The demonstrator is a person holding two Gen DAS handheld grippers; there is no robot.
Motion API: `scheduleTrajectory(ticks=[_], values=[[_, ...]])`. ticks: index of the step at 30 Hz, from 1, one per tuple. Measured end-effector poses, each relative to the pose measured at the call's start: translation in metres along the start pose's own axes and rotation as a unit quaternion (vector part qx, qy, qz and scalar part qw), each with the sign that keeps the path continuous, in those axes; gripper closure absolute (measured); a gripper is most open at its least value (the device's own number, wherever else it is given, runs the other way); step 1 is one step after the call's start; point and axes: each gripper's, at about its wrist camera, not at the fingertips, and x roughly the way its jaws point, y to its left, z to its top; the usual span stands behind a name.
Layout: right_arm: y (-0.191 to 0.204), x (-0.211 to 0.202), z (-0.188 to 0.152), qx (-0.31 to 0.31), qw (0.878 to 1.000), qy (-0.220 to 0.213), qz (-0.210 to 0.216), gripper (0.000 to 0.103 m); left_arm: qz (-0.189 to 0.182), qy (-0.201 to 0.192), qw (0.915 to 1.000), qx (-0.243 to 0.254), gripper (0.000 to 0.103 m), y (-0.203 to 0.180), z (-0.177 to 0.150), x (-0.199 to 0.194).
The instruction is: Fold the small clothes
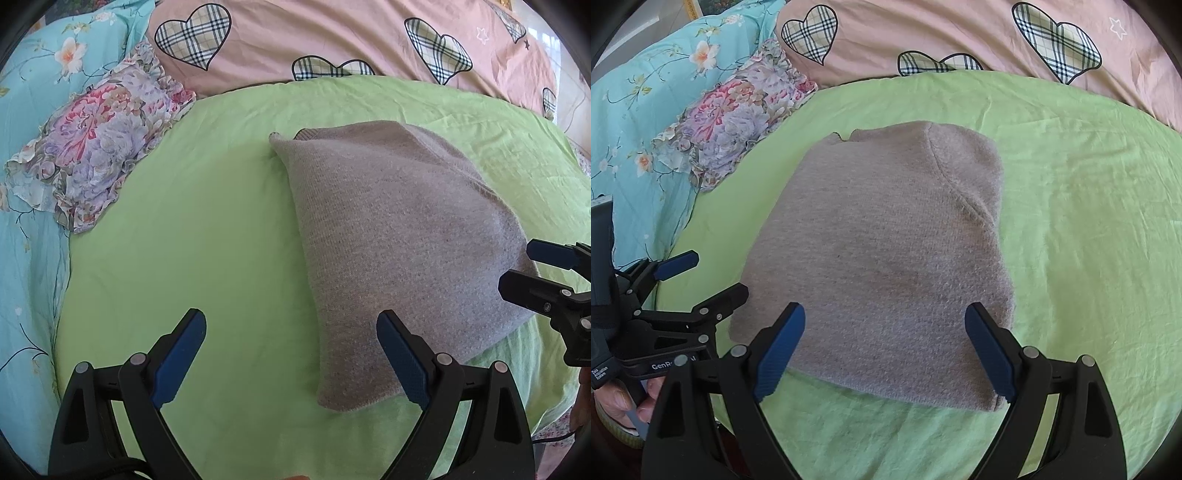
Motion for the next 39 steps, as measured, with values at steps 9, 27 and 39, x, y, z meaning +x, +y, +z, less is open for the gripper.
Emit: scheduleTrajectory(ticks=[9, 27, 39], values=[[0.0007, -0.0009, 0.0, 0.001, 1.0, -0.001, 0.0, 0.015, 0.0, -0.002, 1.0, 0.001, 0.009, 0.0, -0.0001, -0.0019], [0.0018, -0.0019, -0.0002, 0.002, 1.0, -0.002, 0.001, 0.014, 0.0, -0.003, 1.0, 0.001, 0.009, -0.0022, -0.0004, -0.004], [0.0032, -0.0032, -0.0004, 0.003, 1.0, -0.003, 0.0, 0.014, -0.002, -0.004, 1.0, 0.001, 0.009, -0.0034, 0.0001, -0.0067]])
